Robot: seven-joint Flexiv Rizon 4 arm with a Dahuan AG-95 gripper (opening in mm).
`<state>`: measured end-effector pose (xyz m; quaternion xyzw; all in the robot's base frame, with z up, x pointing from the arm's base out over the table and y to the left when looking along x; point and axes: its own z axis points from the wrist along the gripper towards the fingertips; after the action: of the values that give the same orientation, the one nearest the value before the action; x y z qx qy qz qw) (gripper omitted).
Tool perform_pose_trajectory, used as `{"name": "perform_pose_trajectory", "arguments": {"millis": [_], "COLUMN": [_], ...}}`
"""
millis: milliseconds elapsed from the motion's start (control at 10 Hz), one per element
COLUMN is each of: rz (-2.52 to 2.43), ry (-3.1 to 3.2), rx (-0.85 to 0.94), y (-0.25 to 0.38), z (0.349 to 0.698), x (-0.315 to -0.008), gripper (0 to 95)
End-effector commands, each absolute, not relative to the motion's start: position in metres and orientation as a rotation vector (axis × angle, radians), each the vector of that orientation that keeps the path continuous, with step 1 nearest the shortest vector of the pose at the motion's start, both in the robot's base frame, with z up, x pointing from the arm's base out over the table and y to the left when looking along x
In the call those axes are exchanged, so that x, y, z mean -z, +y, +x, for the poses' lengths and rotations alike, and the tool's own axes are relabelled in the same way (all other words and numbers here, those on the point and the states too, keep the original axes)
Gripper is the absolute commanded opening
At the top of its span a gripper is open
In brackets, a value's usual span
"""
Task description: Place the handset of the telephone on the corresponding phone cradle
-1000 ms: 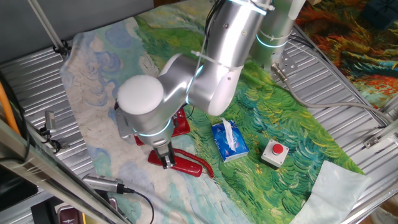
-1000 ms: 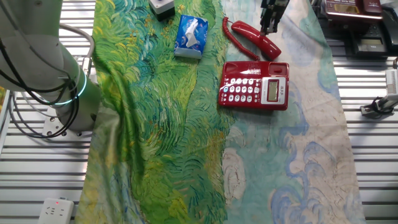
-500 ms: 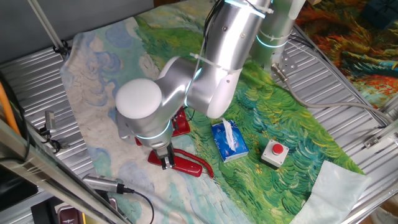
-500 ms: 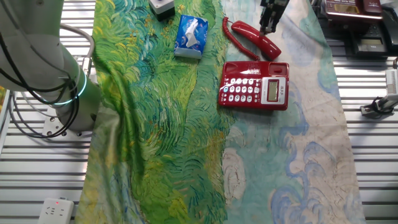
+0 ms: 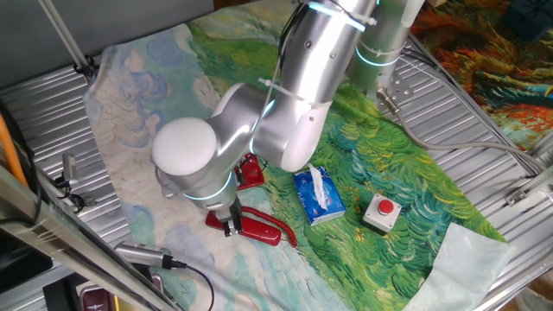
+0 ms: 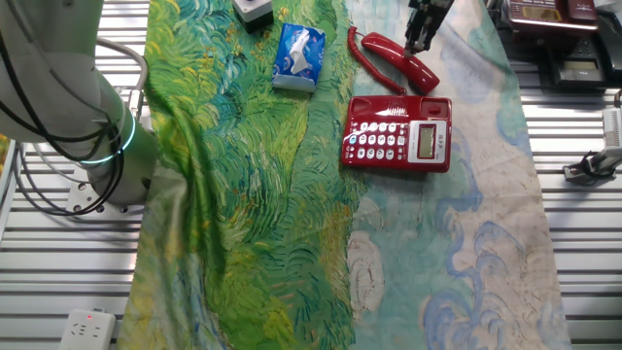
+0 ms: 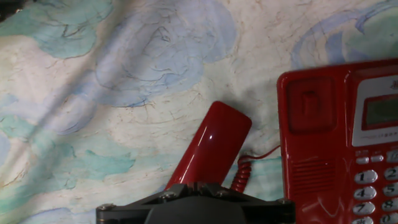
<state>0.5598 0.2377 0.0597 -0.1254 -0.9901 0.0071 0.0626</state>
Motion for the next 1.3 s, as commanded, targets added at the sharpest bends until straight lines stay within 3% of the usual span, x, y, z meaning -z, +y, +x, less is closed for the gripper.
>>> {"name": "perform_pose_trajectory", "arguments": {"millis": [100,700,1300], "rz": [-0.387,-0.320,0.233], "ry": [-3.001,-3.009,-3.040], "rx": [0.005,0.011,0.016], "y": [0.2361,0.2361,0.2361], "z": [0.5568,0.5568,0.5568], "x": [-0.0609,-0.0609,-0.0609], "gripper": [0.0,0.0,0.0]}}
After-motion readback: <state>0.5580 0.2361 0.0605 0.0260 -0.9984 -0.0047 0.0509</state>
